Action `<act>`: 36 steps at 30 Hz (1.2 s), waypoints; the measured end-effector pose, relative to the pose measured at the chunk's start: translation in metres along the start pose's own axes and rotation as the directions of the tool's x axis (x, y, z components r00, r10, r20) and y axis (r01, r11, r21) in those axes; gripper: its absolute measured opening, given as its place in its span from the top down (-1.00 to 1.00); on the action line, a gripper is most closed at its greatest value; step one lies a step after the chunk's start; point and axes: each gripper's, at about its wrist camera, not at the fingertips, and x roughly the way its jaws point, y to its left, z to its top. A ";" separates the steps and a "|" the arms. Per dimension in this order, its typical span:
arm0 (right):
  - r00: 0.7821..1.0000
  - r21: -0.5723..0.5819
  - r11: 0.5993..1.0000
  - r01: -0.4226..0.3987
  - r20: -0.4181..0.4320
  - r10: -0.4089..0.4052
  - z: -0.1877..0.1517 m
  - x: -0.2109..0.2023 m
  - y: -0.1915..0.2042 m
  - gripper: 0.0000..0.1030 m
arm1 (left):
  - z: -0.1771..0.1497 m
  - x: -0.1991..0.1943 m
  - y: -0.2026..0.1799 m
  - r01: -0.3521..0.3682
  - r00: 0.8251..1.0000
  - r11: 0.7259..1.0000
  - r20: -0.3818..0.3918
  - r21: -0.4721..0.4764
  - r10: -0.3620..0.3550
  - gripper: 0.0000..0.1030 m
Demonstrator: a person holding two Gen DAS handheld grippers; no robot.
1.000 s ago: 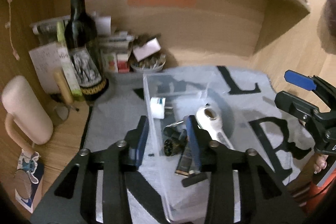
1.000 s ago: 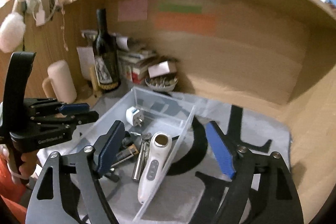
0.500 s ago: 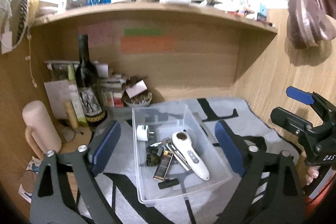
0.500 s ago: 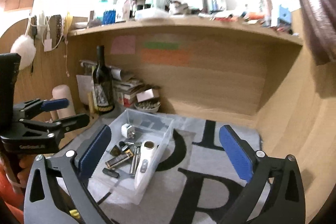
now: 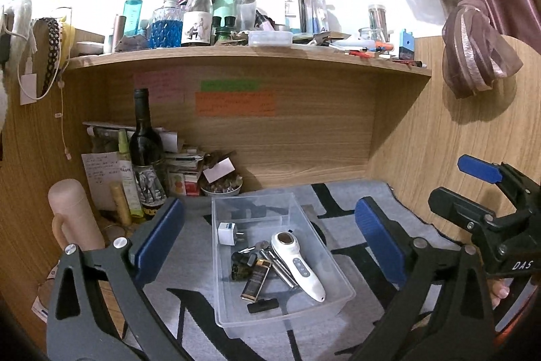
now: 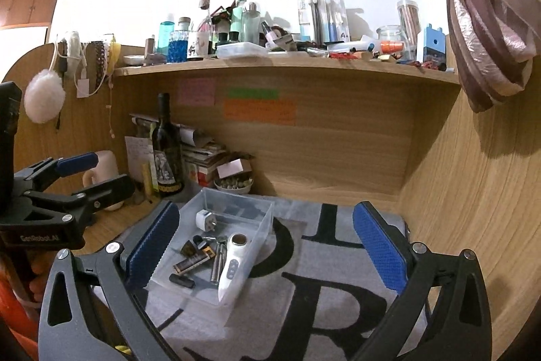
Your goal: Organize rigid objects
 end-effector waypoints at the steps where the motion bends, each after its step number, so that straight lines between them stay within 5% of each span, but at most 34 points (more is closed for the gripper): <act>1: 1.000 -0.001 1.000 0.001 0.002 -0.001 0.000 0.000 0.000 -1.00 | 0.000 0.000 0.000 0.001 1.000 1.000 0.001 0.000 -0.001 -0.98; 36: 1.000 0.008 1.000 -0.011 -0.009 0.011 -0.002 0.003 -0.016 -1.00 | 0.000 0.004 -0.004 0.031 0.999 0.999 0.020 0.013 -0.032 -0.99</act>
